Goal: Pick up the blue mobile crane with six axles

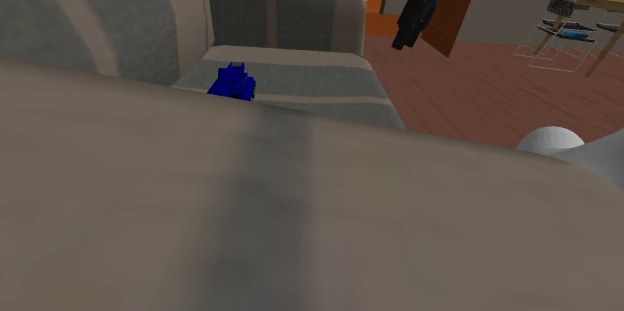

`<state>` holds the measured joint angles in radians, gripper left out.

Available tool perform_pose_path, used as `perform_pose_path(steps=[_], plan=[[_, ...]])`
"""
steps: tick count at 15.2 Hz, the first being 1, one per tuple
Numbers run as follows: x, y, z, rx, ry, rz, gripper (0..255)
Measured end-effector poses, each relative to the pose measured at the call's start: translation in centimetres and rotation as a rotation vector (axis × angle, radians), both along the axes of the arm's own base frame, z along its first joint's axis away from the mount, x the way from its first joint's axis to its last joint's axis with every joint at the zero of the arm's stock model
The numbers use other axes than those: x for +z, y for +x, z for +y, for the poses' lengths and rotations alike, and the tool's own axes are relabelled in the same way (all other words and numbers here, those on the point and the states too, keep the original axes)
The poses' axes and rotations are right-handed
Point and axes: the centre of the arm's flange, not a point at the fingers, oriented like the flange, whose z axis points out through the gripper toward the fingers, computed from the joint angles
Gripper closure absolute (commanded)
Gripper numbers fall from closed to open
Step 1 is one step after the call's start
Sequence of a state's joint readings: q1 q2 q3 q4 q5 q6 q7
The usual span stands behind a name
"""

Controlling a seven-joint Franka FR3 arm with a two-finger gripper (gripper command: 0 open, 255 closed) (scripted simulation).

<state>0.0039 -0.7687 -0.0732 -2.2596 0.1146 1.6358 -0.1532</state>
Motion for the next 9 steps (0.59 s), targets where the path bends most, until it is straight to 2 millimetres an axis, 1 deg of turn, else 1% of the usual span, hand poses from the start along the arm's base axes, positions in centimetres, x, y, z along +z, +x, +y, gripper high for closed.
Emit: perform_pose_path(steps=[1, 2, 7, 8, 9], plan=[[0.0, 0.0, 0.0, 0.0, 0.0, 0.0, 0], [0.1, 0.0, 0.5, -0.013, -0.002, 0.001, 0], [-0.2, 0.7, 6.9, -0.143, -0.02, 0.008, 0], [-0.1, 1.2, 8.6, -0.172, -0.024, 0.009, 0], [-0.3, 1.6, 9.8, -0.202, -0.027, 0.011, 0]])
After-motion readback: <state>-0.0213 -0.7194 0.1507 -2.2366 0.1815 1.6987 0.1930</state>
